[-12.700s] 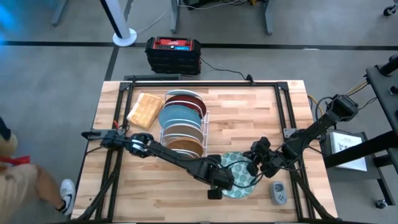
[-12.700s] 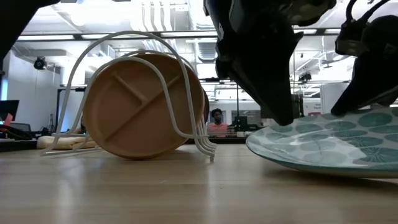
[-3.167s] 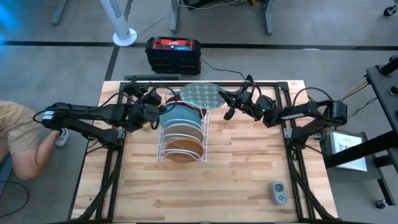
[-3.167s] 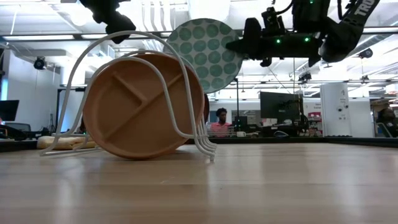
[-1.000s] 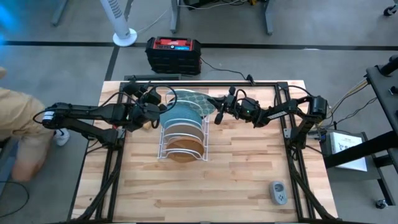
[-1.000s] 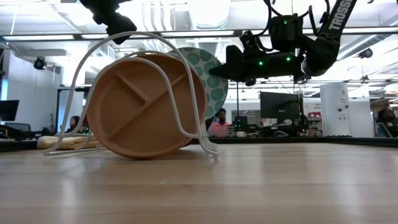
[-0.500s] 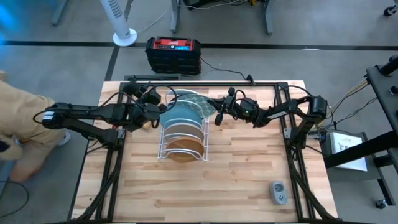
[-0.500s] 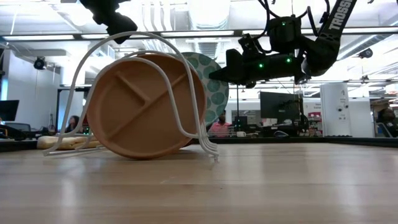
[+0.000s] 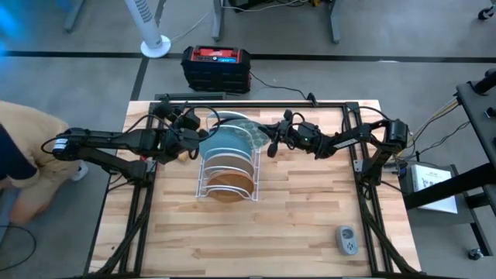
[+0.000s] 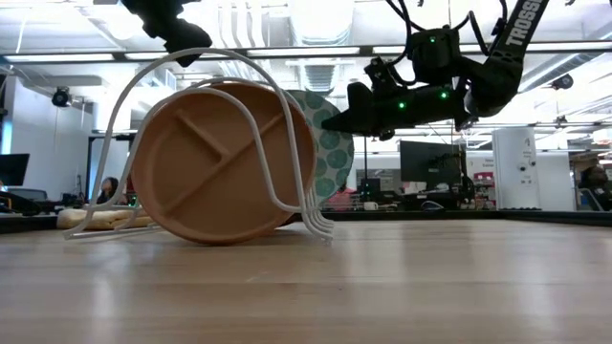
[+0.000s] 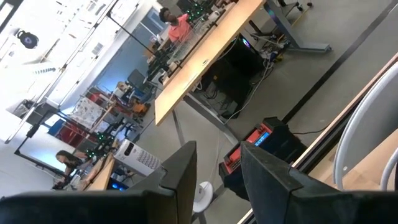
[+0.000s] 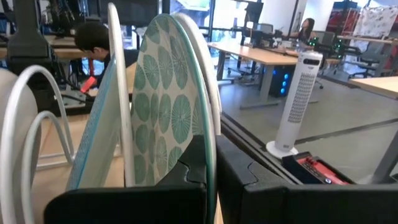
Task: Sort dishes
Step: Put the green plate into the dishwasher rack
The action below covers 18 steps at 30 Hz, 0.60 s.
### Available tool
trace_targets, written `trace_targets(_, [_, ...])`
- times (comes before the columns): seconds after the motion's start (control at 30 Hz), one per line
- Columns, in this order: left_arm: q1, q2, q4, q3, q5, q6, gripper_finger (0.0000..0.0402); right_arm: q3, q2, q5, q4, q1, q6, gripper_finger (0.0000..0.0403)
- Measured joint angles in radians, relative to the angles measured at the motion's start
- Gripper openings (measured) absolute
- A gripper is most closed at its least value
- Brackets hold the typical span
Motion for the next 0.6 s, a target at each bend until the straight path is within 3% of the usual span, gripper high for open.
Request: trace_targets(0.6, [0.000, 0.000, 0.001, 0.000, 0.025, -0.025, 0.0113, 0.000, 0.000, 0.005, -0.018, 0.000, -0.021, 0.0000])
